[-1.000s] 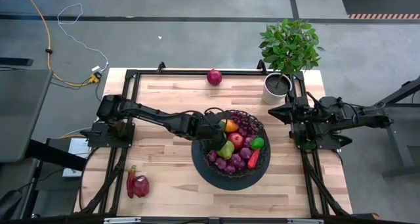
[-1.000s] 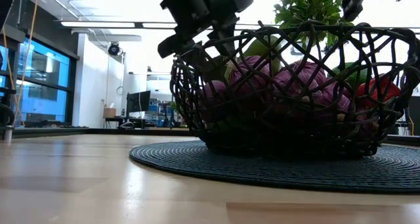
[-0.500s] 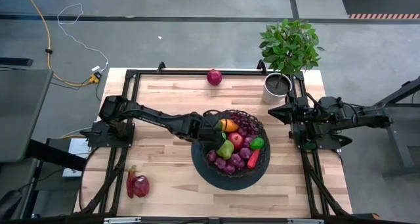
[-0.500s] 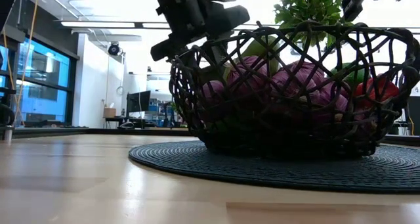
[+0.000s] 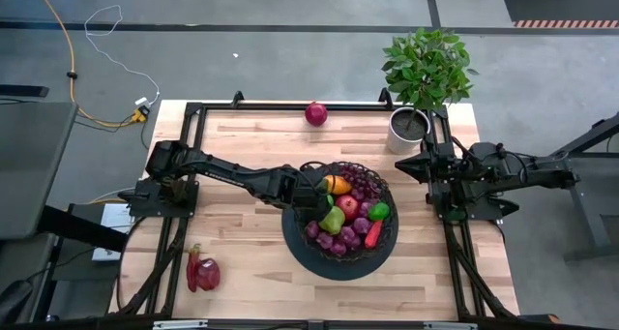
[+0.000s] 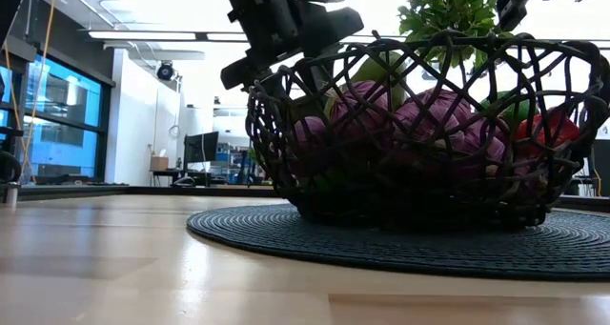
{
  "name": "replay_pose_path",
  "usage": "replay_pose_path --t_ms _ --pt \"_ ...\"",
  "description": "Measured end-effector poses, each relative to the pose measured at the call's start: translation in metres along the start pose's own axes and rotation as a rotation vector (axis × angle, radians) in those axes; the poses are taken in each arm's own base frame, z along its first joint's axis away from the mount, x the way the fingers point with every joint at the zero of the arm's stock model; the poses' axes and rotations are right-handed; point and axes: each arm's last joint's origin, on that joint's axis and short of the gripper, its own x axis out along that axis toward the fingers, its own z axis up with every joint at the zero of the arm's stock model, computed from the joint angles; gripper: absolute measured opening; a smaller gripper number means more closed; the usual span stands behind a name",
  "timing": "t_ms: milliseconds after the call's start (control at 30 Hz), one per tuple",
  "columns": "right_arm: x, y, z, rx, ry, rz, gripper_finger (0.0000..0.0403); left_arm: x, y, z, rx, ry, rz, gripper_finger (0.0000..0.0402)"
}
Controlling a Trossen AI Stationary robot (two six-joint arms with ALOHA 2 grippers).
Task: Build produce basket
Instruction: Put the green lime into the basket, then put the red pomegranate into the basket
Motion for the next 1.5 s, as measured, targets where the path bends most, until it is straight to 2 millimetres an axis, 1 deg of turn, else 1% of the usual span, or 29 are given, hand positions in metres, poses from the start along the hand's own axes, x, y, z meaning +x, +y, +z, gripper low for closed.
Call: replay_pose_path --t_ms 200,500,700,767,867,933,1000,1100,1233,1300,1367,1500 --pt "0.000 0.000 0.000 0.000 0.000 0.000 0.0000 -0.002 0.000 0.001 0.025 -0.002 -0.015 0.0311" --pt "0.000 0.000 0.000 -0.007 0.000 0.000 0.0000 -0.017 0.000 0.012 0.020 -0.012 -0.059 0.0328" --pt "0.000 0.000 0.000 -0.008 0.006 0.002 0.0000 -0.039 0.011 0.019 0.109 -0.025 -0.069 0.0329" --pt "0.000 0.000 -0.001 -0.009 0.009 0.003 0.0000 -0.051 0.015 0.024 0.116 -0.062 -0.076 0.0329" --pt "0.000 0.000 -0.001 -0.009 0.008 0.005 0.0000 -0.074 0.024 0.034 0.122 -0.148 -0.084 0.0329" --pt "0.000 0.000 -0.001 -0.009 0.008 0.005 0.0000 -0.091 0.034 0.037 0.117 -0.212 -0.080 0.0329" --pt "0.000 0.000 -0.001 -0.009 0.008 0.007 0.0000 -0.108 0.045 0.041 0.079 -0.295 -0.124 0.0329" --pt "0.000 0.000 -0.001 -0.009 0.010 0.017 0.0000 -0.130 0.067 0.038 0.055 -0.408 -0.185 0.0328" --pt "0.001 0.001 -0.001 -0.010 0.017 0.018 0.0000 -0.149 0.100 0.019 0.011 -0.512 -0.313 0.0326" --pt "0.003 0.001 -0.002 -0.011 0.025 0.017 0.0000 -0.156 0.117 0.007 0.019 -0.561 -0.404 0.0326" --pt "0.005 0.001 -0.002 -0.011 0.027 0.016 0.0000 -0.161 0.131 -0.004 0.037 -0.627 -0.494 0.0326" --pt "0.009 0.002 -0.001 -0.010 0.018 0.017 0.0000 -0.166 0.160 -0.022 0.045 -0.752 -0.630 0.0326"
